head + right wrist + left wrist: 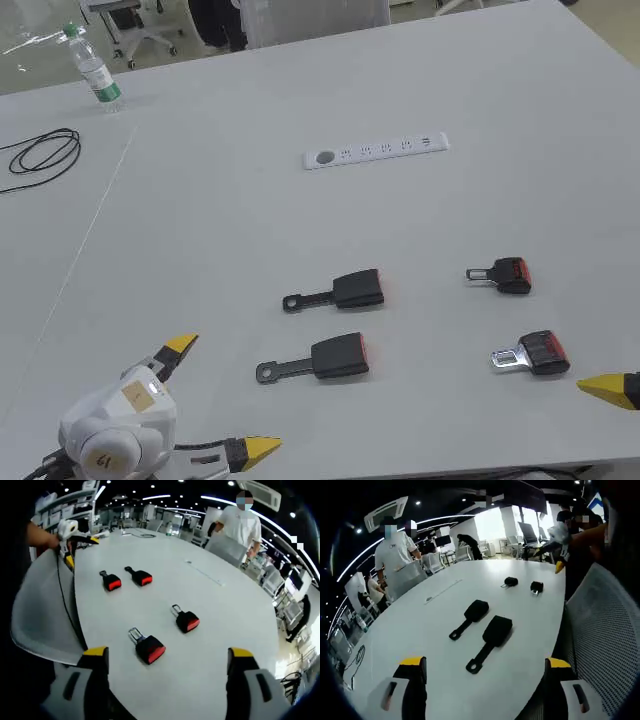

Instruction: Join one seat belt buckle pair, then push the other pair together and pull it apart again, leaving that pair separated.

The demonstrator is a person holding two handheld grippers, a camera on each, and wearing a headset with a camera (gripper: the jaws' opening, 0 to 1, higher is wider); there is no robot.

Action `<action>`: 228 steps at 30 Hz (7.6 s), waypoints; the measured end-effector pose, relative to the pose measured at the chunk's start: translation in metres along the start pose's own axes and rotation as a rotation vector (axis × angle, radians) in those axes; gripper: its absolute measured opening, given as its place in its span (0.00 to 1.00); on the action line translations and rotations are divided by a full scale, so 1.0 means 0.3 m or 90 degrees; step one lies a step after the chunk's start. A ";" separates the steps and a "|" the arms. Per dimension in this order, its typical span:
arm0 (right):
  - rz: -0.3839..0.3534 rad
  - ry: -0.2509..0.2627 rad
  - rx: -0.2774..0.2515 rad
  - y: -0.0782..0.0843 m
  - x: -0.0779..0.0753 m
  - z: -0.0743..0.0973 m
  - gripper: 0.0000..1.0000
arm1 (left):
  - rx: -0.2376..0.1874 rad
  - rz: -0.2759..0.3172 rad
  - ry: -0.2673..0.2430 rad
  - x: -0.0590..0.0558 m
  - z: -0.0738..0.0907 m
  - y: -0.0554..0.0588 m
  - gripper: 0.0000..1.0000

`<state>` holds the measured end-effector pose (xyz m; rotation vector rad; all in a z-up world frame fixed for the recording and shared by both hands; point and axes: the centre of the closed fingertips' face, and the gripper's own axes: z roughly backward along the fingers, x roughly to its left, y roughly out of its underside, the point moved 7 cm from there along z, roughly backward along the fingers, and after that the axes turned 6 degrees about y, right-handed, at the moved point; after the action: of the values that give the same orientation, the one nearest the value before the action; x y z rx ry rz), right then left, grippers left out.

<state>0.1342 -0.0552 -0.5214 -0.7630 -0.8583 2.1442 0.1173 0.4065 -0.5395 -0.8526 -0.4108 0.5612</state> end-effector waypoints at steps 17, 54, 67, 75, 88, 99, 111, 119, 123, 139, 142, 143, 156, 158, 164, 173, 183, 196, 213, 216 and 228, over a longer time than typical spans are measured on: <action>0.012 0.003 -0.008 -0.017 0.006 0.010 1.00 | -0.003 -0.012 -0.010 -0.011 0.011 0.005 1.00; 0.019 -0.015 0.000 -0.015 0.001 -0.015 0.90 | 0.013 -0.027 0.003 -0.016 -0.002 -0.011 0.99; 0.053 -0.068 0.001 -0.043 0.022 -0.048 0.69 | 0.031 -0.078 0.067 0.002 -0.056 -0.104 0.86; 0.118 -0.111 0.016 -0.041 0.042 -0.073 0.64 | 0.080 -0.128 0.120 -0.005 -0.137 -0.084 0.78; 0.271 -0.202 0.068 -0.009 0.078 -0.152 0.50 | 0.170 -0.212 0.185 -0.020 -0.287 -0.078 0.66; 0.344 -0.261 0.109 0.039 0.074 -0.256 0.43 | 0.220 -0.204 0.221 0.006 -0.390 -0.064 0.55; 0.360 -0.313 0.164 0.105 0.069 -0.331 0.41 | 0.257 -0.262 0.281 -0.020 -0.469 -0.059 0.51; 0.370 -0.349 0.194 0.112 0.062 -0.350 0.36 | 0.284 -0.292 0.323 -0.018 -0.511 -0.062 0.38; 0.380 -0.360 0.207 0.116 0.064 -0.365 0.36 | 0.290 -0.303 0.334 -0.022 -0.523 -0.070 0.33; 0.345 -0.373 0.216 0.116 0.056 -0.383 0.34 | 0.317 -0.326 0.356 -0.024 -0.538 -0.084 0.32; 0.341 -0.371 0.216 0.112 0.061 -0.380 0.34 | 0.328 -0.329 0.353 -0.029 -0.538 -0.085 0.32; 0.339 -0.370 0.217 0.109 0.063 -0.378 0.34 | 0.331 -0.329 0.352 -0.030 -0.538 -0.085 0.32; 0.338 -0.370 0.221 0.091 0.078 -0.365 0.34 | 0.346 -0.326 0.352 -0.031 -0.542 -0.084 0.31; 0.337 -0.368 0.220 0.089 0.080 -0.363 0.34 | 0.346 -0.325 0.352 -0.031 -0.543 -0.085 0.32; 0.332 -0.367 0.212 0.090 0.079 -0.361 0.34 | 0.348 -0.320 0.352 -0.030 -0.544 -0.085 0.32; 0.346 -0.368 0.220 0.098 0.064 -0.371 0.34 | 0.347 -0.321 0.356 -0.024 -0.546 -0.088 0.32; 0.347 -0.364 0.237 0.098 0.061 -0.388 0.34 | 0.345 -0.322 0.353 -0.024 -0.545 -0.090 0.32; 0.347 -0.346 0.238 0.090 0.080 -0.399 0.34 | 0.342 -0.321 0.350 -0.026 -0.540 -0.087 0.32; 0.324 -0.351 0.172 0.001 0.261 -0.450 0.34 | 0.335 -0.304 0.340 -0.032 -0.536 -0.075 0.32; 0.320 -0.352 0.159 -0.018 0.295 -0.461 0.34 | 0.332 -0.299 0.338 -0.032 -0.535 -0.072 0.32; 0.304 -0.358 0.113 -0.078 0.399 -0.503 0.34 | 0.325 -0.297 0.338 -0.035 -0.532 -0.069 0.32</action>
<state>0.1810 0.1010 -0.6263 -0.2825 -0.7932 2.8920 0.2029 0.2956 -0.6194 -0.3640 0.0338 -0.0130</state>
